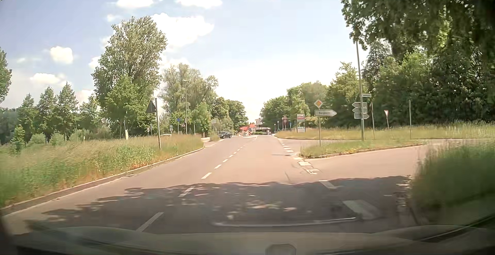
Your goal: Follow the waypoints while adhering to traffic rules and regulations
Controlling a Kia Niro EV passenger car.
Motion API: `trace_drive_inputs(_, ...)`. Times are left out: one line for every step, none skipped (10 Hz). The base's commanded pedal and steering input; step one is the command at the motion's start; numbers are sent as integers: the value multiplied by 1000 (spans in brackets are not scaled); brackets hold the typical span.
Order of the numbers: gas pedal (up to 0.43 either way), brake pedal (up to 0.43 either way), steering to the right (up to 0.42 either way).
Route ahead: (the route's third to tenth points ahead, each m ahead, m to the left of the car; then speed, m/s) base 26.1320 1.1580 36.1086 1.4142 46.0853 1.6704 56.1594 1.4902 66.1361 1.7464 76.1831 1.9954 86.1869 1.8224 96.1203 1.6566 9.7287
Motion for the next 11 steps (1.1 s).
trace_drive_inputs(118, 0, -1)
trace_drive_inputs(98, 0, 1)
trace_drive_inputs(98, 0, 3)
trace_drive_inputs(98, 0, 3)
trace_drive_inputs(98, 0, 3)
trace_drive_inputs(98, 0, 2)
trace_drive_inputs(98, 0, 3)
trace_drive_inputs(87, 0, 3)
trace_drive_inputs(79, 0, 2)
trace_drive_inputs(79, 0, 3)
trace_drive_inputs(79, 0, 2)
